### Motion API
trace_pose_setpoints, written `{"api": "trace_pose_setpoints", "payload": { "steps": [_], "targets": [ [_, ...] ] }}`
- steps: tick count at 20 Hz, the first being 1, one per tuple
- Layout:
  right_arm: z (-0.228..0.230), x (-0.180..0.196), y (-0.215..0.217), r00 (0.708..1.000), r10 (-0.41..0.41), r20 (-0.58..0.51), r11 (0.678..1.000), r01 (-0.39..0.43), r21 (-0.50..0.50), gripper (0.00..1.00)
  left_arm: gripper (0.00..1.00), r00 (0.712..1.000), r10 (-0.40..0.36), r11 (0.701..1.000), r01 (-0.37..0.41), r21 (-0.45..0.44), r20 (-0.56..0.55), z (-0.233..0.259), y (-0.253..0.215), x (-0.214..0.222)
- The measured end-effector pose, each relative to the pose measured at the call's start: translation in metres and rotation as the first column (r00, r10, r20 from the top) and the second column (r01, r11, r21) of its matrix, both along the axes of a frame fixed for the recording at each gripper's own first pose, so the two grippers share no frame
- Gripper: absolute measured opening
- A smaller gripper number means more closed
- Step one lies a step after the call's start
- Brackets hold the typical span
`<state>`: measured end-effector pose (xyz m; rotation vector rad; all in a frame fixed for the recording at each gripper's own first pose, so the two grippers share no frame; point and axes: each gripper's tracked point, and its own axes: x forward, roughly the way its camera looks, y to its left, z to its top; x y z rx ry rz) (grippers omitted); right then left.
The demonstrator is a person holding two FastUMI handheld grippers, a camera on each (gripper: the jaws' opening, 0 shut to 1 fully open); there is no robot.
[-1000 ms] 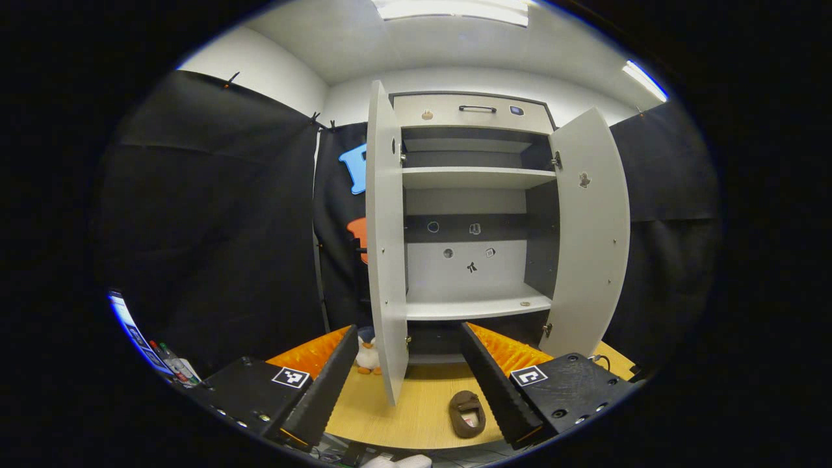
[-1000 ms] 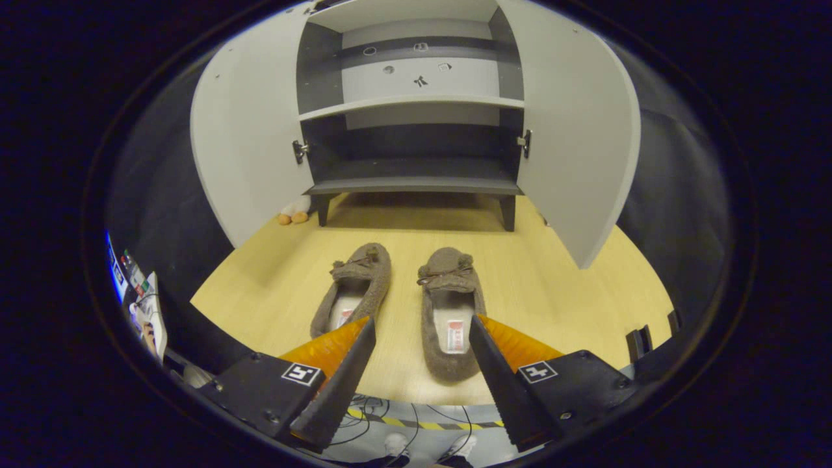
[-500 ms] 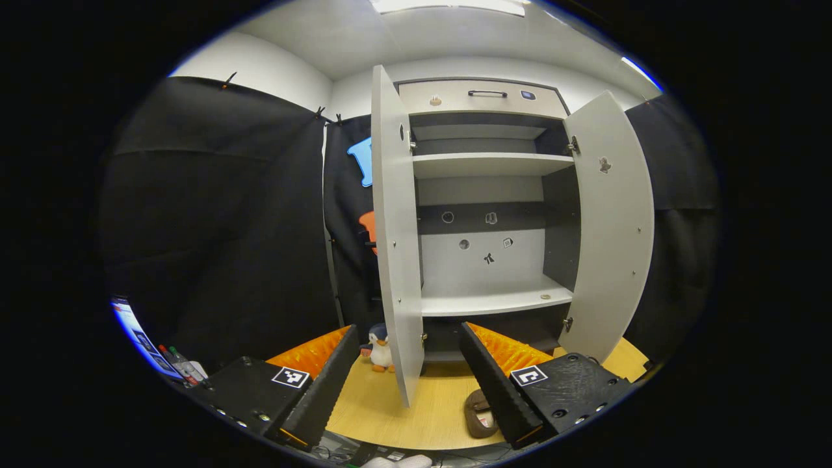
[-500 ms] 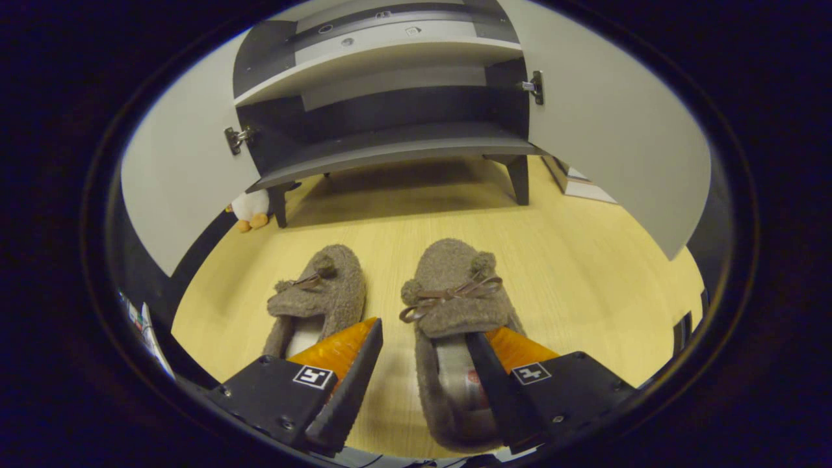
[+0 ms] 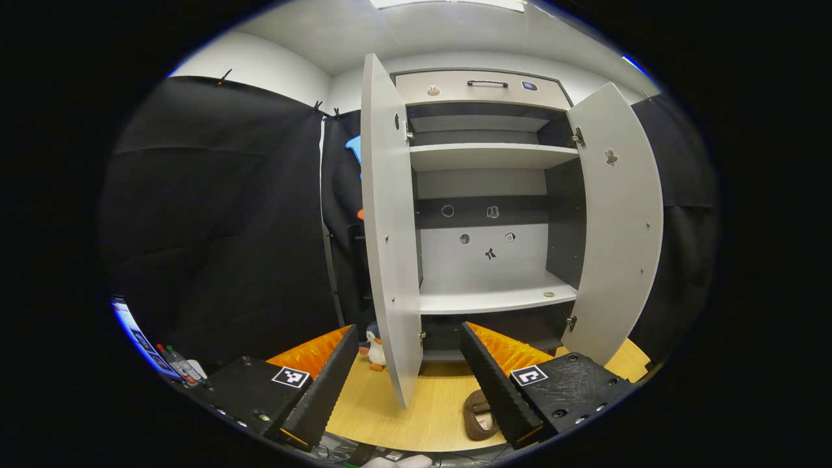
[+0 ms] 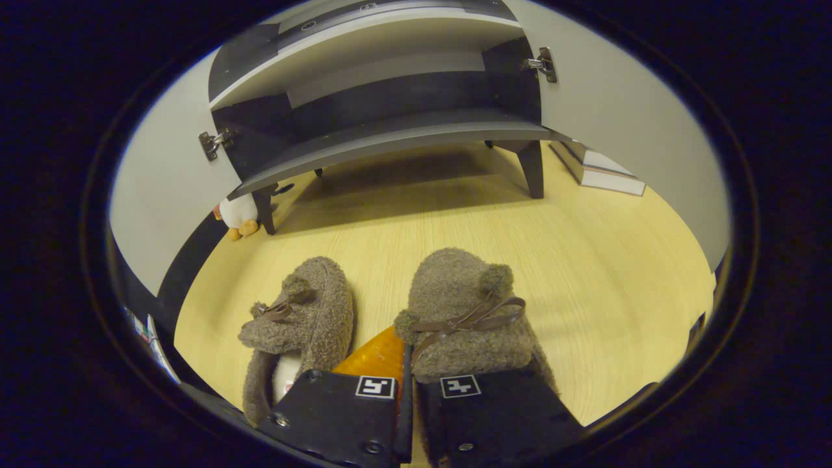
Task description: Grab one shoe with the right hand and put it into the shoe cabinet, grab the other shoe with the left hand and put it into the shoe cabinet; then close the right door with the right hand and the left door with the left hand.
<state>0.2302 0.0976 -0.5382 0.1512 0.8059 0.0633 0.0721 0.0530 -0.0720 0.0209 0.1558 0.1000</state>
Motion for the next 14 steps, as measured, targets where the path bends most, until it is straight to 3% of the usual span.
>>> {"api": "trace_pose_setpoints", "payload": {
  "steps": [3,5,7,10,14],
  "targets": [
    [0.020,-0.004,0.003,1.000,-0.004,0.008,0.999,0.004,0.036,0.08,1.00,1.000,-0.012,1.000,0.012,0.001,0.016,0.003,-0.001,0.000],
    [0.046,-0.007,0.007,0.999,-0.009,0.035,0.999,0.007,0.045,0.08,0.96,0.999,-0.025,1.000,0.025,-0.011,0.023,0.003,-0.002,0.000],
    [0.086,-0.011,0.017,0.997,-0.012,0.076,0.997,0.006,0.079,0.08,0.96,0.999,-0.041,0.999,0.042,-0.010,0.032,0.000,-0.001,0.001],
    [0.154,-0.005,0.022,0.980,0.027,0.196,0.999,-0.032,0.020,0.06,0.96,0.997,-0.061,0.998,0.062,-0.018,0.039,-0.003,0.000,-0.002],
    [0.247,0.010,0.035,0.951,0.018,0.307,1.000,-0.024,0.016,0.07,0.96,0.996,-0.070,0.995,0.073,-0.062,0.046,-0.012,0.010,-0.013]
  ]
}}
